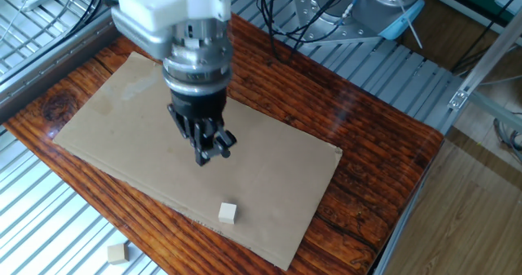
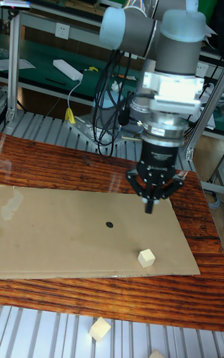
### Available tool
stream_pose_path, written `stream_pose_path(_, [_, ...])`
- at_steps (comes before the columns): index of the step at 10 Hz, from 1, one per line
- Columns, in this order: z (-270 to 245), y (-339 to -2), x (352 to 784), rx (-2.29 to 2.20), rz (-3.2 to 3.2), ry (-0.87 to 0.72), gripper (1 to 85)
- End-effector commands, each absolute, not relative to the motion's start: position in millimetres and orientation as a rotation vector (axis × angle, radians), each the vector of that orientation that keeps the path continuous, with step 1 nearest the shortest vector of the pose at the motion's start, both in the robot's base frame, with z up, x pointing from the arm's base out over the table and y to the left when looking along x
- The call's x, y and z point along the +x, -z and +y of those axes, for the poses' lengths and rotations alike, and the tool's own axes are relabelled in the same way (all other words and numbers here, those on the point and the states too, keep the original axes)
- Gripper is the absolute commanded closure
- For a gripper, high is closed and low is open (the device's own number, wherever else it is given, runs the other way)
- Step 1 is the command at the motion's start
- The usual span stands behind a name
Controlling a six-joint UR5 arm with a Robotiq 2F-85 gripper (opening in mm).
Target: Pick up one small block
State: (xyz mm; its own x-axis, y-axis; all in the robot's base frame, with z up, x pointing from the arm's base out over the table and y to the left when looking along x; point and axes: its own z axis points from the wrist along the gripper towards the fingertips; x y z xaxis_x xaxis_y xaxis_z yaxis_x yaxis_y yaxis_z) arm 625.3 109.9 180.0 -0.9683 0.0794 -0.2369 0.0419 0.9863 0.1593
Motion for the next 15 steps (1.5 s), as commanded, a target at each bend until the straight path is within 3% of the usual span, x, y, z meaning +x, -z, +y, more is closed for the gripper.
stream_pose_path(1, [151, -169, 641, -0.147, 2.842, -0.311, 7.0])
stream_pose_path(3, [153, -166, 646, -0.14, 2.876, -0.2, 6.3])
stream_pose_path(4, [160, -168, 638, -0.064, 2.93, -0.193, 44.7])
stream_pose_path(5, [181, -174, 632, -0.036, 2.967, -0.275, 51.7])
stream_pose_path(6, [172, -172, 628, -0.191, 2.985, -0.18, 45.3])
stream_pose_path(7, [154, -165, 625, -0.348, 2.997, -0.07, 33.7])
stream_pose_path(8, [148, -159, 607, -0.445, 3.063, -0.046, 33.7])
stream_pose_path(11, [137, -141, 620, -0.614, 3.004, 0.028, 25.7])
stream_pose_path(15, [140, -116, 643, -0.628, 2.919, 0.024, 25.7])
